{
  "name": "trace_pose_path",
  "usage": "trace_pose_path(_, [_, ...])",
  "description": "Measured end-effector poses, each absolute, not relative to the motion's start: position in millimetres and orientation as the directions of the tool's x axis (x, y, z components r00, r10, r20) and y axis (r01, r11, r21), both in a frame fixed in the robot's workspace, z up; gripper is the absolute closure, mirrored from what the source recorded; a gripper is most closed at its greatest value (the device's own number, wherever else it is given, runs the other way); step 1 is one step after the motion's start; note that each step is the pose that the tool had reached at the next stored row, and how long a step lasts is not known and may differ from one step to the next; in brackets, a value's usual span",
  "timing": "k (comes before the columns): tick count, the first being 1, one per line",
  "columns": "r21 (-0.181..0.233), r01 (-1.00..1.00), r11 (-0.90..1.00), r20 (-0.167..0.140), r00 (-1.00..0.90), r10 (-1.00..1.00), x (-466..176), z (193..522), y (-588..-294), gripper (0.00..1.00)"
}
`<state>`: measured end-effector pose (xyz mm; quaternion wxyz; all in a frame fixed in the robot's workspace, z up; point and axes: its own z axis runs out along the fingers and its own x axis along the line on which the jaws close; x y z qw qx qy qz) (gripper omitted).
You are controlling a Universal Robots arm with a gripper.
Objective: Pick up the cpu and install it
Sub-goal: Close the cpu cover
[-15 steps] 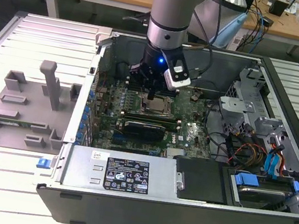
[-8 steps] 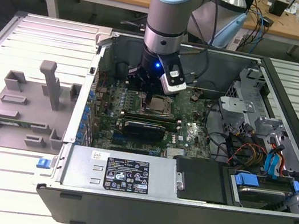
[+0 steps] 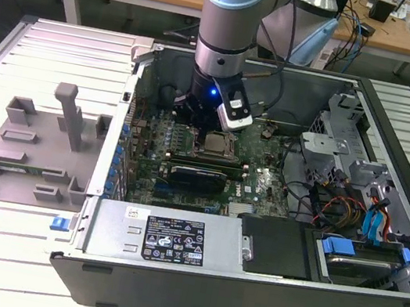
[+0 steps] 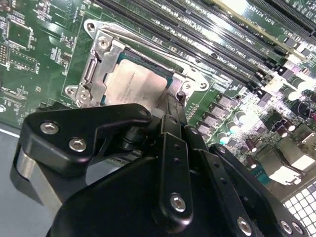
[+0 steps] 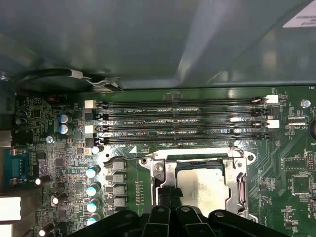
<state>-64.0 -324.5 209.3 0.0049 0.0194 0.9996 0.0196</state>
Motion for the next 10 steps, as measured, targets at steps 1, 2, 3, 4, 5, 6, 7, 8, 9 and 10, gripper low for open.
trace_pose_path(1, [0.039,0.038,0.998,-0.009,-0.999,0.039,-65.5,208.3,-324.4,0.89])
trace_pose_path(2, [0.039,0.038,0.998,-0.009,-0.999,0.039,-65.7,207.2,-324.5,0.89])
trace_pose_path(3, [0.039,0.038,0.998,-0.009,-0.999,0.039,-65.8,205.4,-324.5,0.89])
trace_pose_path(4, [0.039,0.038,0.998,-0.009,-0.999,0.039,-65.9,204.6,-324.5,0.89])
trace_pose_path(5, [0.039,0.038,0.999,-0.009,-0.999,0.039,-65.9,204.6,-324.5,0.89])
trace_pose_path(6, [0.039,0.038,0.998,-0.009,-0.999,0.039,-65.9,204.6,-324.5,0.89])
trace_pose_path(7, [0.039,0.038,0.998,-0.009,-0.999,0.039,-65.9,204.5,-324.5,0.89])
trace_pose_path(8, [0.039,0.038,0.998,-0.009,-0.999,0.039,-66.0,204.1,-324.5,0.89])
trace_pose_path(9, [0.039,0.038,0.998,-0.009,-0.999,0.039,-66.0,204.1,-324.5,0.89])
trace_pose_path(10, [0.039,0.038,0.999,-0.009,-0.999,0.039,-66.0,204.1,-324.5,0.89])
